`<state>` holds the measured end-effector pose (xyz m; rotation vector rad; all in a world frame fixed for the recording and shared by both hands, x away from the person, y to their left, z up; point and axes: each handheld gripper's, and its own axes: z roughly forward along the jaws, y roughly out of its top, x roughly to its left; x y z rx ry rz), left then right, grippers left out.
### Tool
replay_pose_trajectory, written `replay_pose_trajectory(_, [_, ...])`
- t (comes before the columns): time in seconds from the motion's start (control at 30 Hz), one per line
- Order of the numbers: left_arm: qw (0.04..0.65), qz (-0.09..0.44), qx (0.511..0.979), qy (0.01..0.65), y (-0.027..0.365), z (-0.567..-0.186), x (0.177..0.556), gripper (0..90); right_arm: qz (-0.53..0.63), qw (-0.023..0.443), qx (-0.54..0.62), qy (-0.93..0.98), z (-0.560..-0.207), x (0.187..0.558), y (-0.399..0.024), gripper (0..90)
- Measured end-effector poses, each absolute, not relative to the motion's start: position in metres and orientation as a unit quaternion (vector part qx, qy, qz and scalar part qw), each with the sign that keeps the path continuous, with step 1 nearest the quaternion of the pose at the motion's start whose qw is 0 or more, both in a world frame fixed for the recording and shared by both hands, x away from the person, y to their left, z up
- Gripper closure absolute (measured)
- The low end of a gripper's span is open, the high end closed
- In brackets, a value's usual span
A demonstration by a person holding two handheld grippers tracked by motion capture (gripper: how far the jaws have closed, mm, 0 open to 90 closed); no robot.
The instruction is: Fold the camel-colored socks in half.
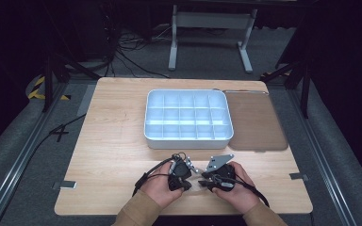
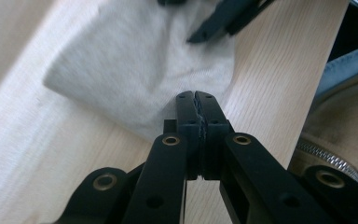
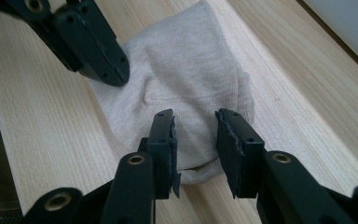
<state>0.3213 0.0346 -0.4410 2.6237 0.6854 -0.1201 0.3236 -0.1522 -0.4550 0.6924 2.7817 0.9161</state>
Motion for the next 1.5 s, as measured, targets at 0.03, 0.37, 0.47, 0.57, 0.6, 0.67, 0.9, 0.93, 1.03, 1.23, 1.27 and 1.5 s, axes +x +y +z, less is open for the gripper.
replay_pose_trajectory(0.03, [0.208, -0.048, 0.946, 0.246, 0.035, -0.442, 0.322, 89.9, 0.303, 0.065, 0.229, 0.923, -0.455, 0.324, -0.153, 67.2])
replay_pose_trajectory(0.37, [0.211, -0.061, 0.941, 0.256, 0.038, -0.445, 0.323, 90.0, 0.318, 0.048, 0.255, 0.912, -0.458, 0.331, -0.165, 67.3])
replay_pose_trajectory(0.47, [0.213, -0.062, 0.94, 0.258, 0.038, -0.445, 0.323, 90.0, 0.316, 0.047, 0.256, 0.912, -0.458, 0.331, -0.166, 67.7])
replay_pose_trajectory(0.57, [0.214, -0.063, 0.94, 0.258, 0.038, -0.445, 0.323, 90.0, 0.314, 0.049, 0.254, 0.914, -0.458, 0.329, -0.167, 68.5])
replay_pose_trajectory(0.6, [0.211, -0.065, 0.941, 0.257, 0.038, -0.444, 0.324, 90.0, 0.313, 0.05, 0.252, 0.914, -0.458, 0.329, -0.167, 68.7])
replay_pose_trajectory(0.67, [0.213, -0.065, 0.94, 0.259, 0.039, -0.445, 0.324, 90.0, 0.311, 0.053, 0.251, 0.915, -0.457, 0.328, -0.168, 69.1])
replay_pose_trajectory(0.9, [0.217, -0.068, 0.94, 0.254, 0.04, -0.443, 0.324, 88.2, 0.309, 0.055, 0.254, 0.915, -0.455, 0.328, -0.172, 70.4])
replay_pose_trajectory(0.93, [0.217, -0.068, 0.94, 0.254, 0.04, -0.443, 0.324, 86.7, 0.309, 0.055, 0.253, 0.915, -0.454, 0.328, -0.172, 71.6])
replay_pose_trajectory(1.03, [0.218, -0.06, 0.94, 0.257, 0.041, -0.438, 0.322, 84.3, 0.31, 0.069, 0.256, 0.913, -0.449, 0.326, -0.174, 74.6])
replay_pose_trajectory(1.23, [0.249, -0.038, 0.926, 0.281, 0.056, -0.424, 0.327, 80.2, 0.328, 0.085, 0.254, 0.906, -0.435, 0.322, -0.174, 81.5])
replay_pose_trajectory(1.27, [0.253, -0.031, 0.924, 0.285, 0.058, -0.423, 0.328, 79.6, 0.329, 0.086, 0.253, 0.906, -0.434, 0.322, -0.173, 82.1])
replay_pose_trajectory(1.5, [0.261, -0.007, 0.909, 0.324, 0.068, -0.425, 0.335, 78.1, 0.34, 0.08, 0.24, 0.906, -0.437, 0.319, -0.156, 85.9])
